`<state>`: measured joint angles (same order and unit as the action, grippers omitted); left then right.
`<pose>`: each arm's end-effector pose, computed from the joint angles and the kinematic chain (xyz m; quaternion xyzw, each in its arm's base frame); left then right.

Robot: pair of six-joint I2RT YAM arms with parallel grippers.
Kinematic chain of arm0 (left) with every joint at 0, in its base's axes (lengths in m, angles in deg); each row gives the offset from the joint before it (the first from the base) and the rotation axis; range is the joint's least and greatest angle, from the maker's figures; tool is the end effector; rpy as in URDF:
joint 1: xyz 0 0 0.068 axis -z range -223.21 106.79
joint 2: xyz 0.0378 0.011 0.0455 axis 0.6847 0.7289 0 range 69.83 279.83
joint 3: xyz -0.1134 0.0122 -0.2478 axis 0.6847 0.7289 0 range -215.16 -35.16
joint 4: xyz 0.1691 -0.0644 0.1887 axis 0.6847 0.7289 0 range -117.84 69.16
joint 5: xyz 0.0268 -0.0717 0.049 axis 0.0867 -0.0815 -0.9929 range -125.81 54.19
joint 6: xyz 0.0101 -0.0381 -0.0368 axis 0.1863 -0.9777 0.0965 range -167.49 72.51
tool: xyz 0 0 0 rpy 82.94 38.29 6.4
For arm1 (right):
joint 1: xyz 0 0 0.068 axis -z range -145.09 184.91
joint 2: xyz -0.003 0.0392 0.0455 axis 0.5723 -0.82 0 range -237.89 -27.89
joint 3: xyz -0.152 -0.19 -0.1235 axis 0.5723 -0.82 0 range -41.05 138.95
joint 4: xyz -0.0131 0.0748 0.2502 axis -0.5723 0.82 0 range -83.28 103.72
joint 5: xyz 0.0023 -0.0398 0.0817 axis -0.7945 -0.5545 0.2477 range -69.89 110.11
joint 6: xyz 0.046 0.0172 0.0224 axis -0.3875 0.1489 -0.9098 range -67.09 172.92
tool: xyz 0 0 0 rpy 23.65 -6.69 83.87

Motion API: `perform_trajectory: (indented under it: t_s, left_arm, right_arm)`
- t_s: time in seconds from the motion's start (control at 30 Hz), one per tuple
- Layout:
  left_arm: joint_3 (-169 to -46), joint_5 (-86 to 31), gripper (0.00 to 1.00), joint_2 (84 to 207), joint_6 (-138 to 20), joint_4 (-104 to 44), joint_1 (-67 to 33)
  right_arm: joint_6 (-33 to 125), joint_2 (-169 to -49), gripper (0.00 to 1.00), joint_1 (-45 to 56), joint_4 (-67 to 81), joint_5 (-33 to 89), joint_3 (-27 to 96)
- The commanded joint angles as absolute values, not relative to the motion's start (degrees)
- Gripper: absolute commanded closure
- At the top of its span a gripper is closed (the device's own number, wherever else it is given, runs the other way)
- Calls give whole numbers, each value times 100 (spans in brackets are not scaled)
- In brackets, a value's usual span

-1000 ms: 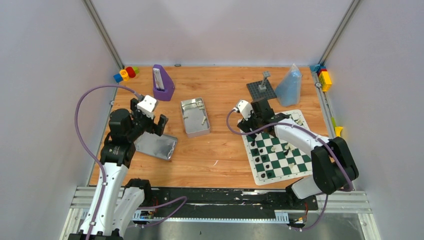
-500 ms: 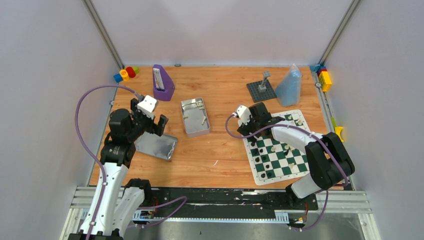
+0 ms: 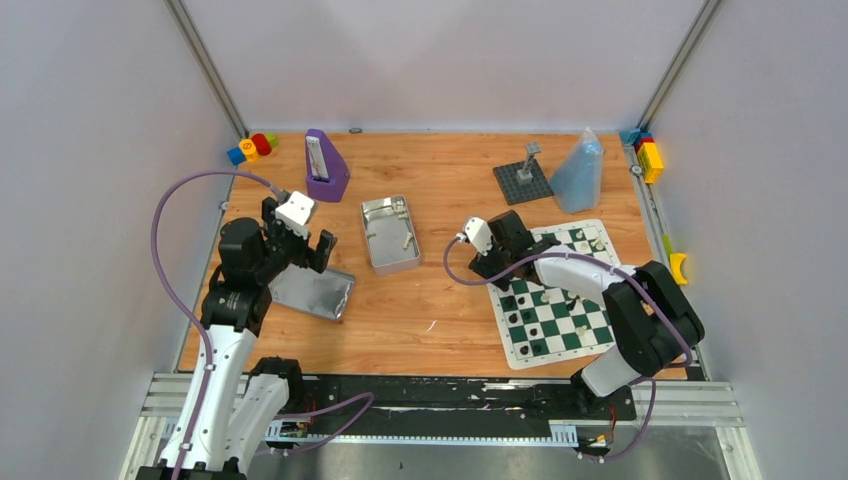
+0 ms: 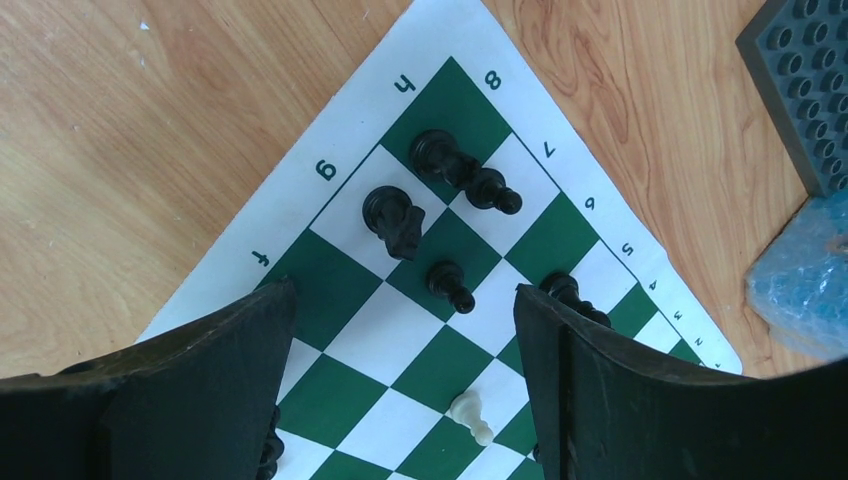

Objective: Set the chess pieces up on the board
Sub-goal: Adjust the chessboard at the center of the board.

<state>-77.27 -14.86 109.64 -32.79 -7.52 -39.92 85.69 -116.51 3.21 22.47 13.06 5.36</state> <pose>0.1605 -0.0219 0.3191 0.2299 0.7691 -0.0889 0.5896 0.2519 0.1504 0.1646 -0.4974 0.8205 -0.0617 0.2749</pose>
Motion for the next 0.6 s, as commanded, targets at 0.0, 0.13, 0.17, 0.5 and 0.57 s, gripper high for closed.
perform_trajectory:
  t_s: [0.0,0.13,0.17,0.5,0.57]
  left_arm:
    - [-7708,-1381,0,10937,-3160,-977,-4031]
    - [-7709,-1384,0,10938,-3165,-975,-4036]
    - [-7708,-1384,0,10934,-3162,-974,-4033]
    - [-7712,-1357,0,10931,-3150,-969,-4039]
    - [-7717,-1354,0,10925,-3154,-963,-4035]
  right_arm:
    - [8573,-11835,19,188,1999,1214,515]
    - [8537,-11927,19,75,1999,1188,550]
    - [8522,-11947,19,42,2003,1184,567]
    - [8323,-12336,19,-382,2046,1067,929]
    - [8264,-12465,19,-456,2096,1054,1068]
